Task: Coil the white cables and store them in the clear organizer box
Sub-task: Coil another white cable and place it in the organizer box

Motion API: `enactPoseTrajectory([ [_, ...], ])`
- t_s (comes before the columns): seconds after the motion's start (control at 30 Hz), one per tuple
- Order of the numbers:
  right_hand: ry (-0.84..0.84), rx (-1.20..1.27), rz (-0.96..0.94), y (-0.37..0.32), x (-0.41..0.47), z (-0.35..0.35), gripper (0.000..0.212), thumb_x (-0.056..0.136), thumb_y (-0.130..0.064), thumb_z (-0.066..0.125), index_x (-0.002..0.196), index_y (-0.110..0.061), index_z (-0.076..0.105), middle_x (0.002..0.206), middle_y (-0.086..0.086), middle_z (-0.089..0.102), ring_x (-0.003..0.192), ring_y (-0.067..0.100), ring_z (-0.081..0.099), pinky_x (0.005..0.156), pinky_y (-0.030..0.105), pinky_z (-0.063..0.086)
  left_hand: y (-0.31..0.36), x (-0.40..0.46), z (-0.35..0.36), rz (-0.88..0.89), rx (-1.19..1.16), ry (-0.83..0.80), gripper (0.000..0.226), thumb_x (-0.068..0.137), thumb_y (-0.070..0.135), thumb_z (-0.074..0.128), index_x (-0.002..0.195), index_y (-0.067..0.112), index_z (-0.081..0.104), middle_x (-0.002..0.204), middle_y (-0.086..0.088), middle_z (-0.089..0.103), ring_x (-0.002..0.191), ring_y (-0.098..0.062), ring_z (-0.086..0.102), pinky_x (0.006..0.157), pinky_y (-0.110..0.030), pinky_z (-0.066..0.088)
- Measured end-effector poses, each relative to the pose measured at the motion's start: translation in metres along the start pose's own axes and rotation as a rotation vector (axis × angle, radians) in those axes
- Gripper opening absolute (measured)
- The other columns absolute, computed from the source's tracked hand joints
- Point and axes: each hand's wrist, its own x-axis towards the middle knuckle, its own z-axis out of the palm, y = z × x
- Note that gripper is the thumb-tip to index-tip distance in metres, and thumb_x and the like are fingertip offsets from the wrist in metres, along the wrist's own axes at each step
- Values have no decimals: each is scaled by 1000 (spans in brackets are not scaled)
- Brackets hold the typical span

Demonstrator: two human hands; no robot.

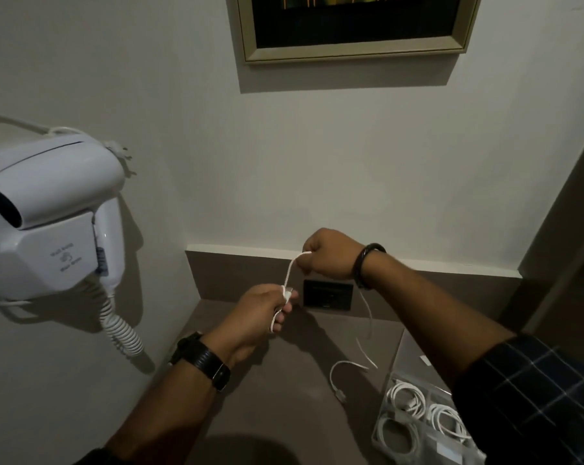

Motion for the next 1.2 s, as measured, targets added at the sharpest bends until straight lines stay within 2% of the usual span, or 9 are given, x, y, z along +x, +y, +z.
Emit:
enactPoseTrajectory([
  [0.07,16,0,-54,-12,-17,13,37,87,-29,56,57,-10,61,59,7,58,55,17,49,55,30,40,0,5,-5,-10,-77,26,20,94,4,44,94,2,64,79,-11,59,62,-15,50,61,-29,44],
  [0.2,-145,-13,-186,-16,-56,85,31,94,-24,42,86,-2,62,88,20,67,77,33,60,71,38,48,14,13,-22,3,-467,-17,24,96,1,38,105,-6,59,86,-15,61,66,-16,58,58,-23,55],
  [0.3,-180,41,-112,-2,-61,113,33,99,-29,35,95,-8,61,94,14,66,83,25,58,77,35,45,22,8,-17,9,-488,-136,25,93,-3,39,106,-9,60,80,-13,64,62,-15,66,58,-24,58],
  [0.43,-200,86,-54,21,-48,102,34,98,-32,38,91,-12,65,75,-7,57,65,5,49,69,27,41,23,0,-6,15,-479,-252,32,91,0,36,114,-13,55,77,-11,62,62,-16,65,58,-25,58],
  [0.63,-107,-237,-39,46,-12,32,30,89,-31,56,71,-9,65,77,16,65,70,25,55,66,32,42,4,-7,8,-106,-210,-357,48,95,30,34,104,-6,65,77,-14,63,60,-17,54,61,-30,46],
  [0.77,-33,-247,21,23,-5,5,35,85,-27,60,52,-20,52,61,3,53,65,23,50,53,28,34,-4,-2,13,-118,18,-255,51,96,42,27,91,4,61,82,-16,60,62,-17,53,63,-29,47],
  [0.93,-127,-13,-83,-9,-51,52,34,92,-31,48,67,-13,63,68,4,62,63,16,55,58,27,41,20,21,-11,-82,-419,-119,61,92,44,29,109,-8,57,84,-19,59,65,-20,55,62,-30,50],
  [1.1,-171,96,-26,3,-70,109,37,98,-33,37,67,-20,52,70,2,54,64,17,49,66,31,41,46,13,-13,-46,-485,-384,71,83,50,37,106,-14,61,81,-17,65,67,-21,60,64,-31,54],
  [1.2,-95,23,-2,27,-50,85,29,99,-19,37,88,-6,61,93,17,64,83,30,59,79,41,49,43,0,0,-54,-432,-469,70,81,47,44,112,-15,58,78,-15,65,66,-21,59,61,-29,53],
])
